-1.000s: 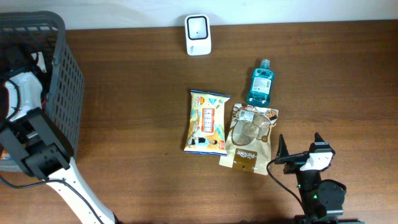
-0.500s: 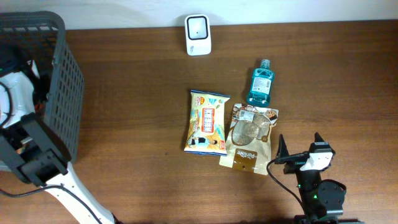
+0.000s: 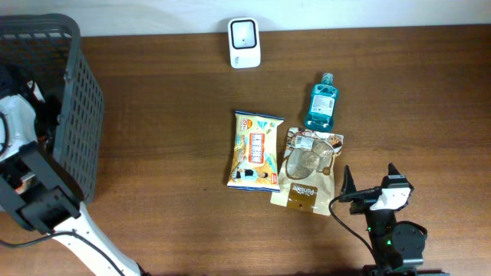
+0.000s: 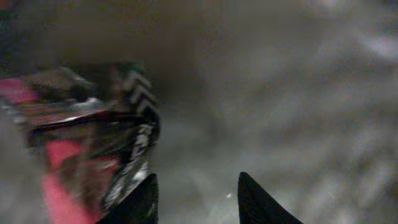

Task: Scan the item barcode

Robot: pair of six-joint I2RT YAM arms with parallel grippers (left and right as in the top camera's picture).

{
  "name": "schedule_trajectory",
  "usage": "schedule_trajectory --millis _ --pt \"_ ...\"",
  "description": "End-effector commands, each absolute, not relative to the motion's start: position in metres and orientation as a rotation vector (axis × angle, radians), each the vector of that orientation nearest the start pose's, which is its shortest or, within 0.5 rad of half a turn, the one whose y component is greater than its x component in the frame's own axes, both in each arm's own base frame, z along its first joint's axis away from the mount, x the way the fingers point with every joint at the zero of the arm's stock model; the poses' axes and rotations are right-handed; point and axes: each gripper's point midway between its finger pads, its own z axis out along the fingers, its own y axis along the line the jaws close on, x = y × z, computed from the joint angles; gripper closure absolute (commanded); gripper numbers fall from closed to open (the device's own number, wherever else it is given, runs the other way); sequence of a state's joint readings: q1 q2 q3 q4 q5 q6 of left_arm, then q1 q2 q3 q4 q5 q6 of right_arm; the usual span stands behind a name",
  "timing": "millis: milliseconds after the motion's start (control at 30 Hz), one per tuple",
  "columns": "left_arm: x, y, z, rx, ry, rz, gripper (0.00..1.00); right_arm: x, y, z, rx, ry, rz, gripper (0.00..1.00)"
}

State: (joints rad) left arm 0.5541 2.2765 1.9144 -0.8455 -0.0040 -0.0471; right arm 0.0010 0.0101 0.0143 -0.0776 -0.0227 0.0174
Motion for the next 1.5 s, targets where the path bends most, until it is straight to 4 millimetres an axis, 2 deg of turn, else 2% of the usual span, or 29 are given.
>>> schedule_trajectory --millis 0,67,133,200,267,400,533,633,700,800,900,1033,1133,1200,1300,1367,1467 --pt "0.444 0.293 0.135 -0.827 2.505 0.24 0.62 0.246 0.004 0.156 -0.006 1.648 0.025 0.02" --pt "0.435 0.301 0.147 -0.85 2.492 0.338 0.62 0.246 0.004 0.156 -0.006 1.648 0.025 0.02" --pt "0.418 0.312 0.146 -0.911 2.513 0.464 0.61 0.246 0.004 0.156 -0.006 1.648 0.025 0.02" --pt "0.399 0.319 0.134 -1.032 2.537 0.564 0.61 0.246 0.004 0.156 -0.006 1.648 0.025 0.02" --pt "0.392 0.319 0.122 -1.084 2.555 0.58 0.6 0.246 0.004 0.156 -0.006 1.648 0.025 0.02" --pt "0.382 0.322 0.084 -1.223 2.591 0.56 0.55 0.246 0.004 0.156 -0.006 1.648 0.025 0.02" --pt "0.382 0.322 0.061 -1.24 2.627 0.544 0.53 0.246 0.004 0.156 -0.006 1.648 0.025 0.01" --pt "0.39 0.316 0.046 -1.234 2.644 0.465 0.51 0.246 0.004 0.156 -0.006 1.648 0.025 0.02" --pt "0.402 0.309 0.036 -1.219 2.641 0.363 0.52 0.246 0.004 0.156 -0.006 1.648 0.025 0.02" --pt "0.412 0.302 0.032 -1.202 2.633 0.262 0.54 0.246 0.004 0.156 -0.006 1.648 0.025 0.02" --pt "0.414 0.301 0.032 -1.198 2.628 0.246 0.58 0.246 0.004 0.156 -0.006 1.648 0.025 0.02" --pt "0.416 0.302 0.044 -1.19 2.604 0.249 0.67 0.246 0.004 0.156 -0.006 1.648 0.025 0.02" --pt "0.422 0.306 0.07 -1.168 2.542 0.259 0.69 0.246 0.004 0.156 -0.006 1.648 0.025 0.02" --pt "0.431 0.31 0.1 -1.138 2.463 0.259 0.67 0.246 0.004 0.156 -0.006 1.648 0.025 0.02" --pt "0.452 0.304 0.13 -1.067 2.369 0.148 0.64 0.246 0.004 0.156 -0.006 1.648 0.025 0.02" --pt "0.464 0.299 0.135 -1.032 2.339 0.073 0.61 0.246 0.004 0.156 -0.006 1.648 0.025 0.02" --pt "0.471 0.303 0.136 -1.114 2.262 0.038 0.6 0.246 0.004 0.156 -0.006 1.648 0.025 0.02"
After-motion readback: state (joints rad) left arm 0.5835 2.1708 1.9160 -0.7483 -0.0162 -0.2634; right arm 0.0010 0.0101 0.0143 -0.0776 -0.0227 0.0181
